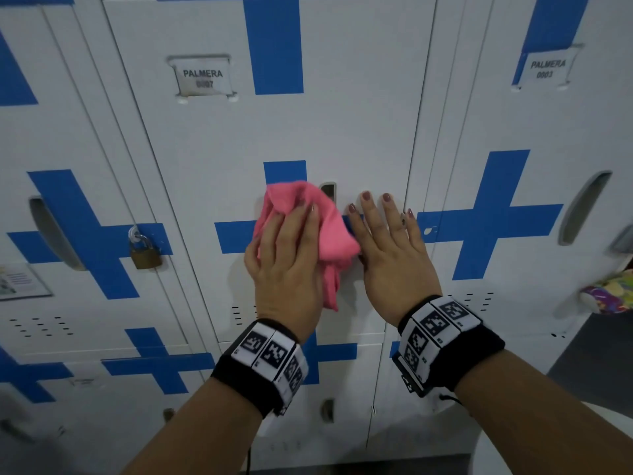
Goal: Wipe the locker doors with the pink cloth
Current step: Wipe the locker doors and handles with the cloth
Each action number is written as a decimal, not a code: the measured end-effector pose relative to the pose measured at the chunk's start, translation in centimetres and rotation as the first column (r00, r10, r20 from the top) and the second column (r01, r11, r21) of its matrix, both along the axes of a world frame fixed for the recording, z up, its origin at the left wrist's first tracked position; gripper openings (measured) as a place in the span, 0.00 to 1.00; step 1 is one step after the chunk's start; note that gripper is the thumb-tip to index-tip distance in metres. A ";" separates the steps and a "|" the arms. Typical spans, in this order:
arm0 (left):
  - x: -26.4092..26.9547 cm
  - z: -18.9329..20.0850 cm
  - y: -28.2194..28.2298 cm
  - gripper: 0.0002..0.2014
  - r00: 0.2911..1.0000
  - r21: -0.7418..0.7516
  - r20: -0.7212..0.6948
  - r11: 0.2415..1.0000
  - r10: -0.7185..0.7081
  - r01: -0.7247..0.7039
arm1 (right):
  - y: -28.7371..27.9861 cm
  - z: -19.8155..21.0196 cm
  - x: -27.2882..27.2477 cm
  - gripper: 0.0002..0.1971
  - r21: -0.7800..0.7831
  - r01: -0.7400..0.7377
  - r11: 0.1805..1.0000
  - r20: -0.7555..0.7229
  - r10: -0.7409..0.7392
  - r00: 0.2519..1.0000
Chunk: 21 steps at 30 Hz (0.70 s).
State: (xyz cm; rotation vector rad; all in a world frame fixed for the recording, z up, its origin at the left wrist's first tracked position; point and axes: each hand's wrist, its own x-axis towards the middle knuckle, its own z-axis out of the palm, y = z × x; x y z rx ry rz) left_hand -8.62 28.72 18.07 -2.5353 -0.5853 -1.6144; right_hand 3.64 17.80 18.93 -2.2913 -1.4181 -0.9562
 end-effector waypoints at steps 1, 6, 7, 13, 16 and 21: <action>0.6 0.8 -0.2 0.27 0.999 -0.026 0.039 1.000 -0.001 0.002 | 0.0 0.1 -0.1 0.34 0.001 0.001 1.000 -0.010 -0.001 1.000; 3.1 1.1 0.3 0.26 0.999 -0.029 -0.013 0.999 0.029 -0.029 | -0.1 0.3 -0.3 0.34 0.030 -0.036 0.999 -0.022 0.036 0.999; 3.3 0.8 0.4 0.27 0.997 -0.006 -0.043 0.998 0.068 -0.069 | -0.1 0.2 -0.2 0.36 0.034 -0.038 0.999 -0.012 0.038 0.999; 2.8 0.7 1.6 0.26 0.987 0.132 -0.081 0.983 0.138 -0.126 | 0.0 0.1 -0.1 0.42 0.042 -0.033 0.999 0.023 0.032 0.999; 2.3 1.2 2.2 0.24 0.975 0.197 -0.151 0.972 0.161 -0.130 | 0.1 0.1 -0.1 0.40 0.026 -0.011 1.000 0.021 0.010 1.000; 2.1 2.0 1.6 0.25 0.963 0.206 -0.206 0.970 0.172 -0.129 | 0.2 0.1 -0.3 0.41 0.017 0.008 1.000 0.024 -0.009 1.000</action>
